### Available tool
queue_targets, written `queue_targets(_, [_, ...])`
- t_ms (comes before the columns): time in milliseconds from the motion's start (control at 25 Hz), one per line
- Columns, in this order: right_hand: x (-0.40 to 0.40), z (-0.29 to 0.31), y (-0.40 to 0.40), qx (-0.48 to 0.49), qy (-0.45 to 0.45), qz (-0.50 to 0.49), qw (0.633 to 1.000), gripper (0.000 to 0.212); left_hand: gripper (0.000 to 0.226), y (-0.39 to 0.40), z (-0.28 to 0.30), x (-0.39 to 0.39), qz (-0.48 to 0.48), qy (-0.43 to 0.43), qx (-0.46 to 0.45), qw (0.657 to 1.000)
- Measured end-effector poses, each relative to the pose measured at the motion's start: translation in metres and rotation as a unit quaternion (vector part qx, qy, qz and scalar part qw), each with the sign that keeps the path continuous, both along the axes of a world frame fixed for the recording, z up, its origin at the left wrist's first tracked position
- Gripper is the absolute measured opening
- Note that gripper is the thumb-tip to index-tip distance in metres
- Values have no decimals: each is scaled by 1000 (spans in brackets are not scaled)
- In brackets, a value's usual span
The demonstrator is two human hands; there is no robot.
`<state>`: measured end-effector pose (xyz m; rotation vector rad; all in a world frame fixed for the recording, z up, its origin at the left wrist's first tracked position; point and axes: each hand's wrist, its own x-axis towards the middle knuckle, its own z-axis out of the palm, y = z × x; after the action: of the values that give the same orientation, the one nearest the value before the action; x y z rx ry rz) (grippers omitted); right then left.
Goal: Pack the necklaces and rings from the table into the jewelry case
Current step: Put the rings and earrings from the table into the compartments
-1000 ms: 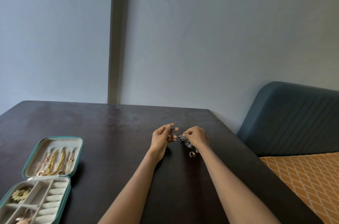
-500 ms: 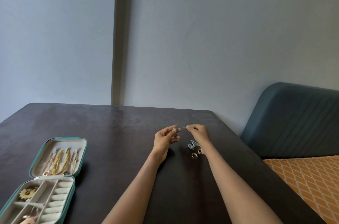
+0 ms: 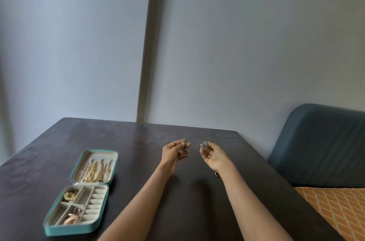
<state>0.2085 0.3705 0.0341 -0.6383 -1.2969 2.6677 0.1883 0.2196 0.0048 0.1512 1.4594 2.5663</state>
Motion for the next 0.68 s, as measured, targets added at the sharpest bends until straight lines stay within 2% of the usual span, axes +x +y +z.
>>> queue_targets(200, [14, 3, -49, 50, -38, 70, 996, 19, 13, -48, 12, 19, -13, -21, -64, 998])
queue_targets(320, [23, 6, -78, 99, -18, 93, 991, 30, 15, -78, 21, 29, -7, -21, -109, 994])
queue_targets(440, [32, 9, -115, 158, -1, 108, 982, 30, 14, -116, 34, 40, -5, 3, -176, 984])
queue_targets(560, [40, 5, -162, 222, 14, 108, 969, 26, 15, -163, 46, 47, 9, 31, -273, 962])
queue_targets(680, [47, -5, -213, 306, 30, 97, 947, 21, 17, -211, 53, 60, 59, 42, -376, 924])
